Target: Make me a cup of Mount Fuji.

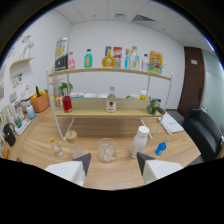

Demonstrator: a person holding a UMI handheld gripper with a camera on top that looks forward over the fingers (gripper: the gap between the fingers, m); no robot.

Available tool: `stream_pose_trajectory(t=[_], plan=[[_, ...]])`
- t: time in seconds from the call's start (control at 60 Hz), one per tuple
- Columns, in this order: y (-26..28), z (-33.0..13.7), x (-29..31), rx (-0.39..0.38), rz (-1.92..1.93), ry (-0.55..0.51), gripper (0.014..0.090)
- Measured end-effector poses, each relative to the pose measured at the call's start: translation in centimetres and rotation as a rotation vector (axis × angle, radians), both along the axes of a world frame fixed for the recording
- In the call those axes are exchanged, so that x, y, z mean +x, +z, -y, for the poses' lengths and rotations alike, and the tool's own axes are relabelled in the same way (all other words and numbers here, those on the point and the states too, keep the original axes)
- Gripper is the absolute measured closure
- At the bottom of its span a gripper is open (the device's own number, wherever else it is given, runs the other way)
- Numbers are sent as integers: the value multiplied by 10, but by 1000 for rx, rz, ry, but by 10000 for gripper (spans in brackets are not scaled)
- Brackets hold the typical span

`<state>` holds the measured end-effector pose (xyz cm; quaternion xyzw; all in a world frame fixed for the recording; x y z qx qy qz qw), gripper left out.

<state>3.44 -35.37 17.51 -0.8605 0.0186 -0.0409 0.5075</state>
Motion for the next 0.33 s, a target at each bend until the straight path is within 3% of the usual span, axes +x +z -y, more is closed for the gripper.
stream_pose_trajectory(t=[0.333], plan=[[8, 11, -17, 6, 7, 2, 189]])
